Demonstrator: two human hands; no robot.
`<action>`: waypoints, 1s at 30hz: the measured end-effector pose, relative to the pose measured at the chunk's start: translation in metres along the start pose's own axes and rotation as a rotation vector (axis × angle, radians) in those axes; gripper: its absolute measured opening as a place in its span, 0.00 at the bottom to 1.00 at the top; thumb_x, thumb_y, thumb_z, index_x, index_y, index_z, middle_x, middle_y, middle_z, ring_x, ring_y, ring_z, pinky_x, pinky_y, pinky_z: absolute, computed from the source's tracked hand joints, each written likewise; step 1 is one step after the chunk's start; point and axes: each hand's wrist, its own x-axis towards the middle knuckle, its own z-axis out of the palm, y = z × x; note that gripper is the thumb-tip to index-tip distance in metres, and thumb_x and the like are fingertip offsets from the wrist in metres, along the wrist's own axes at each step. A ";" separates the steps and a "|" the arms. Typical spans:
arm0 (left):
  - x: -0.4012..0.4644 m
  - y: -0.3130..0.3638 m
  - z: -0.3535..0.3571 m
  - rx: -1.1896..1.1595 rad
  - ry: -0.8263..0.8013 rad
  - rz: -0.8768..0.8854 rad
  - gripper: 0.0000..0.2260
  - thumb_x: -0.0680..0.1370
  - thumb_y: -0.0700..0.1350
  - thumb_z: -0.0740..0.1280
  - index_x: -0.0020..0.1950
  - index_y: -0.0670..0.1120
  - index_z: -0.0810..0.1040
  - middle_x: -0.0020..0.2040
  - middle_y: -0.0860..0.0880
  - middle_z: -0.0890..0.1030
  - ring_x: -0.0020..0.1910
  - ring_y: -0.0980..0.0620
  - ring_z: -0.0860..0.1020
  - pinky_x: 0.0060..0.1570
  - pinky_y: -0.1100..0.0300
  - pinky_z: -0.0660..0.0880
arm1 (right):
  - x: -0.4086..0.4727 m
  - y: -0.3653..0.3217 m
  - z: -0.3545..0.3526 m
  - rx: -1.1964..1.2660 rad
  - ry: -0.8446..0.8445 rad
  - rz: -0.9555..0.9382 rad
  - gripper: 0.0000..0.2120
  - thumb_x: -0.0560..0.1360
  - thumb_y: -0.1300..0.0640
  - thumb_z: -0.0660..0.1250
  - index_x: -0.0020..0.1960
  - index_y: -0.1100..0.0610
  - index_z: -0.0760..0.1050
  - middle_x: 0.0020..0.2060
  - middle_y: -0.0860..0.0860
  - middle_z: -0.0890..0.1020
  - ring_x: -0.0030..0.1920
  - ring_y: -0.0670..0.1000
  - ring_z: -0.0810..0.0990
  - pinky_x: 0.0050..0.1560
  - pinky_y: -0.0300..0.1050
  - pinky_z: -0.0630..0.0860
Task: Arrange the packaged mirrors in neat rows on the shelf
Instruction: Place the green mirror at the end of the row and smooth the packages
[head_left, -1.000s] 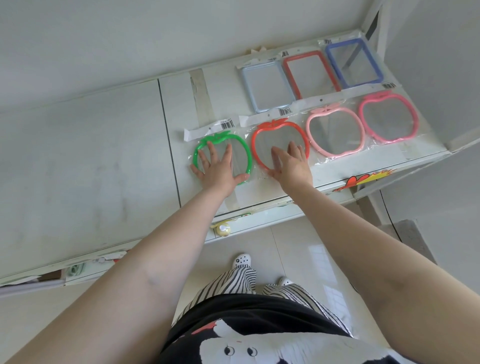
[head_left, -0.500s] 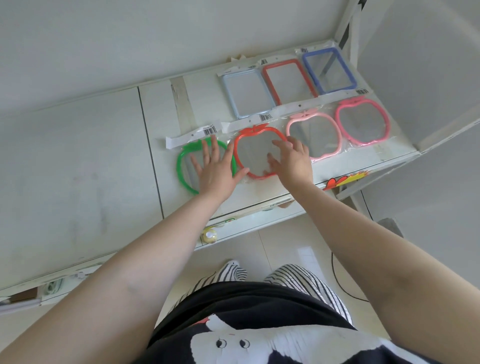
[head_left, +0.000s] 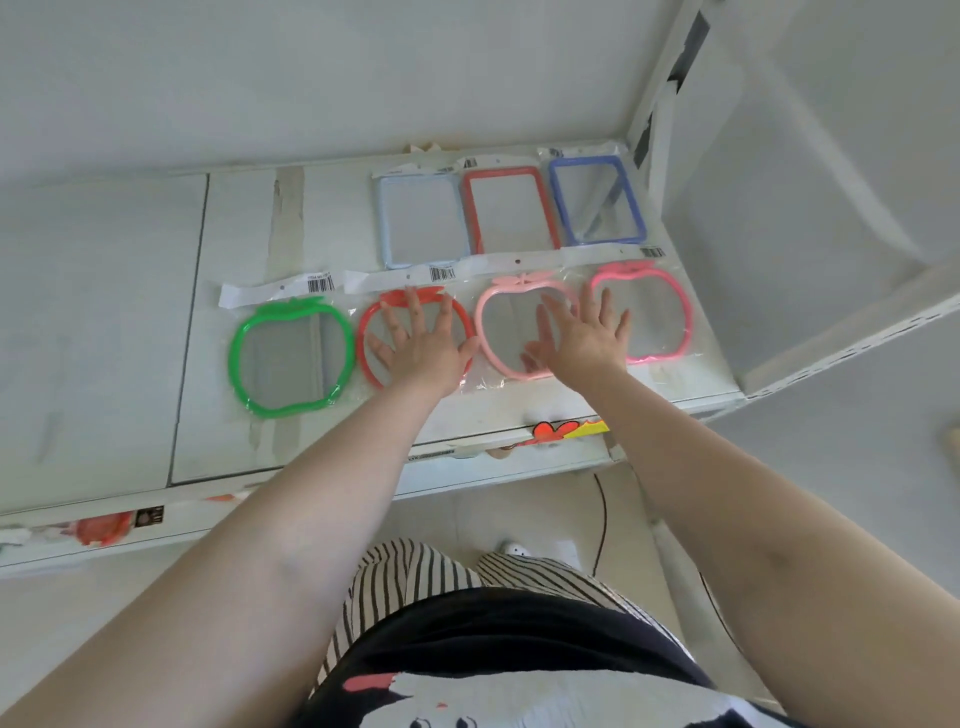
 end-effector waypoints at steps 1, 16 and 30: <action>0.000 0.001 0.004 -0.011 -0.003 -0.011 0.33 0.77 0.66 0.52 0.78 0.58 0.42 0.78 0.47 0.33 0.76 0.35 0.35 0.68 0.29 0.42 | 0.002 0.004 0.002 -0.001 -0.028 0.002 0.35 0.74 0.35 0.60 0.75 0.38 0.49 0.78 0.55 0.42 0.77 0.62 0.39 0.73 0.64 0.39; -0.005 0.001 0.012 0.048 0.166 0.045 0.31 0.78 0.65 0.50 0.78 0.59 0.43 0.78 0.46 0.36 0.77 0.38 0.36 0.70 0.32 0.38 | 0.002 0.011 0.013 0.085 0.023 -0.017 0.37 0.73 0.35 0.60 0.76 0.41 0.47 0.78 0.55 0.40 0.77 0.62 0.40 0.73 0.67 0.43; 0.067 0.012 -0.032 0.002 0.099 -0.022 0.27 0.81 0.59 0.48 0.78 0.53 0.49 0.79 0.44 0.42 0.78 0.39 0.39 0.73 0.35 0.39 | 0.105 -0.008 -0.029 -0.002 -0.055 -0.270 0.32 0.77 0.35 0.54 0.77 0.41 0.49 0.79 0.54 0.46 0.78 0.57 0.42 0.75 0.61 0.40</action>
